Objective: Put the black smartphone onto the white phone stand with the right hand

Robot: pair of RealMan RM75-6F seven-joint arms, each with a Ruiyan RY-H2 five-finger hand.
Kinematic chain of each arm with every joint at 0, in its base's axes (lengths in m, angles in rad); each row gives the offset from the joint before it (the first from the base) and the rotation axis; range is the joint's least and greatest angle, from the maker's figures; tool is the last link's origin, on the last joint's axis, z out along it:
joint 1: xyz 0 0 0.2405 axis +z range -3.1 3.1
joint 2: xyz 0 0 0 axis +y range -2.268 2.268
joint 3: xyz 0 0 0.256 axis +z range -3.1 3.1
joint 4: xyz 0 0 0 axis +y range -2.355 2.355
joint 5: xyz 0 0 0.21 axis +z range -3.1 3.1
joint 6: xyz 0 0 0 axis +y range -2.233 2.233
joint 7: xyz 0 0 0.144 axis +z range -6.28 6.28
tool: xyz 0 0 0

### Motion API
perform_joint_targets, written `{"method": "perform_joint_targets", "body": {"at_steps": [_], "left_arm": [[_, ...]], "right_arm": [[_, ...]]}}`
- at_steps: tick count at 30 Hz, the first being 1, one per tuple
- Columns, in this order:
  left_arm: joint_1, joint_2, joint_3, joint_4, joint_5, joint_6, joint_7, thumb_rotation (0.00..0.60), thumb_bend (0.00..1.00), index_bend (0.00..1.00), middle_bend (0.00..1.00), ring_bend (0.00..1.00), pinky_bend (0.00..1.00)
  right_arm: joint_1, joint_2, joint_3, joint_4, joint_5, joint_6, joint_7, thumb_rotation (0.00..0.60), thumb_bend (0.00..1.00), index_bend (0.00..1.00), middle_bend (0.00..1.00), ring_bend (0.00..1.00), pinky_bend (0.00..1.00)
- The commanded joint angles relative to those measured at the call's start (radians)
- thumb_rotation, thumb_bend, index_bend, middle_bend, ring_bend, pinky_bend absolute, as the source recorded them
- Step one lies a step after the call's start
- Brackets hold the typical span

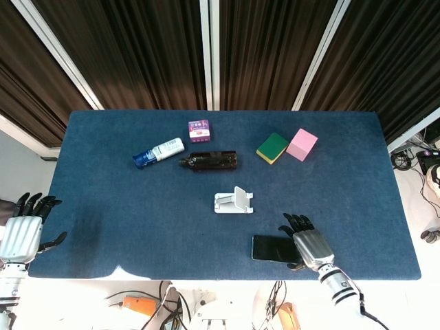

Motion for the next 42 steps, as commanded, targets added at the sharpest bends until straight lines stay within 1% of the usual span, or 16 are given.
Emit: {"method": "perform_joint_targets", "body": {"at_steps": [1, 8, 13, 16, 19, 21, 24, 26, 29, 31, 34, 36, 37, 38, 39, 42], "left_arm": [[0.0, -0.002, 0.001, 0.005, -0.002, -0.004, -0.004, 0.6, 0.13, 0.24, 0.19, 0.09, 0.0], [0.0, -0.001, -0.002, 0.008, -0.002, -0.003, -0.007, 0.6, 0.13, 0.24, 0.19, 0.09, 0.0], [0.002, -0.002, 0.001, 0.011, -0.006, -0.008, -0.01, 0.6, 0.13, 0.24, 0.19, 0.09, 0.0], [0.003, -0.003, 0.001, 0.014, -0.008, -0.011, -0.012, 0.6, 0.13, 0.24, 0.19, 0.09, 0.0], [0.002, -0.003, 0.001, 0.015, -0.009, -0.013, -0.013, 0.6, 0.13, 0.24, 0.19, 0.09, 0.0], [0.002, -0.003, 0.0, 0.014, -0.008, -0.013, -0.013, 0.6, 0.13, 0.24, 0.19, 0.09, 0.0], [0.001, -0.002, 0.0, 0.014, -0.009, -0.014, -0.012, 0.6, 0.13, 0.24, 0.19, 0.09, 0.0], [0.002, -0.001, 0.0, 0.012, -0.009, -0.014, -0.009, 0.6, 0.13, 0.24, 0.19, 0.09, 0.0], [0.003, 0.0, 0.0, 0.008, -0.011, -0.014, -0.007, 0.6, 0.13, 0.24, 0.19, 0.09, 0.0], [0.002, 0.0, 0.0, 0.004, -0.011, -0.015, -0.004, 0.6, 0.13, 0.24, 0.19, 0.09, 0.0], [0.001, 0.0, 0.002, -0.002, -0.008, -0.017, 0.003, 0.6, 0.13, 0.24, 0.19, 0.09, 0.0], [0.001, 0.001, 0.003, -0.007, -0.008, -0.018, 0.006, 0.6, 0.13, 0.24, 0.19, 0.09, 0.0], [0.001, 0.001, 0.003, -0.009, -0.008, -0.018, 0.008, 0.6, 0.13, 0.24, 0.19, 0.09, 0.0], [0.002, 0.002, 0.003, -0.012, -0.008, -0.017, 0.01, 0.6, 0.13, 0.24, 0.19, 0.09, 0.0], [0.002, 0.002, 0.003, -0.013, -0.008, -0.017, 0.011, 0.6, 0.13, 0.24, 0.19, 0.09, 0.0], [0.002, 0.003, 0.003, -0.019, -0.007, -0.017, 0.015, 0.6, 0.13, 0.24, 0.19, 0.09, 0.0]], "right_arm": [[0.03, -0.05, 0.011, 0.017, 0.044, -0.005, -0.051, 0.6, 0.2, 0.29, 0.0, 0.0, 0.0], [0.062, -0.12, 0.012, 0.051, 0.093, -0.02, -0.054, 0.6, 0.2, 0.31, 0.0, 0.0, 0.0], [0.081, -0.148, 0.009, 0.074, 0.122, -0.024, -0.057, 0.6, 0.2, 0.31, 0.0, 0.0, 0.0], [0.088, -0.155, 0.006, 0.083, 0.135, -0.024, -0.055, 0.6, 0.22, 0.32, 0.0, 0.0, 0.0], [0.096, -0.161, 0.005, 0.092, 0.145, -0.033, -0.035, 0.6, 0.26, 0.34, 0.0, 0.0, 0.0], [0.101, -0.163, 0.004, 0.1, 0.145, -0.037, -0.023, 0.6, 0.3, 0.37, 0.0, 0.0, 0.0], [0.106, -0.17, 0.006, 0.111, 0.144, -0.033, -0.006, 0.6, 0.39, 0.44, 0.0, 0.0, 0.0], [0.105, -0.172, 0.008, 0.116, 0.126, -0.028, 0.018, 0.6, 0.42, 0.5, 0.0, 0.0, 0.0], [0.099, -0.169, 0.01, 0.121, 0.086, -0.012, 0.066, 0.6, 0.43, 0.56, 0.01, 0.0, 0.0], [0.097, -0.165, 0.013, 0.125, 0.058, -0.004, 0.1, 0.6, 0.44, 0.59, 0.04, 0.0, 0.0], [0.093, -0.169, 0.016, 0.143, 0.019, 0.008, 0.153, 0.6, 0.44, 0.62, 0.13, 0.0, 0.0], [0.093, -0.172, 0.017, 0.156, 0.002, 0.007, 0.186, 0.6, 0.44, 0.62, 0.21, 0.02, 0.0], [0.093, -0.173, 0.017, 0.164, -0.007, 0.007, 0.199, 0.6, 0.44, 0.62, 0.26, 0.05, 0.0], [0.093, -0.176, 0.016, 0.175, -0.018, 0.007, 0.215, 0.6, 0.44, 0.62, 0.32, 0.12, 0.0], [0.093, -0.178, 0.016, 0.182, -0.024, 0.006, 0.226, 0.6, 0.44, 0.62, 0.37, 0.17, 0.0], [0.095, -0.191, 0.015, 0.212, -0.042, 0.004, 0.255, 0.6, 0.44, 0.63, 0.44, 0.29, 0.05]]}}
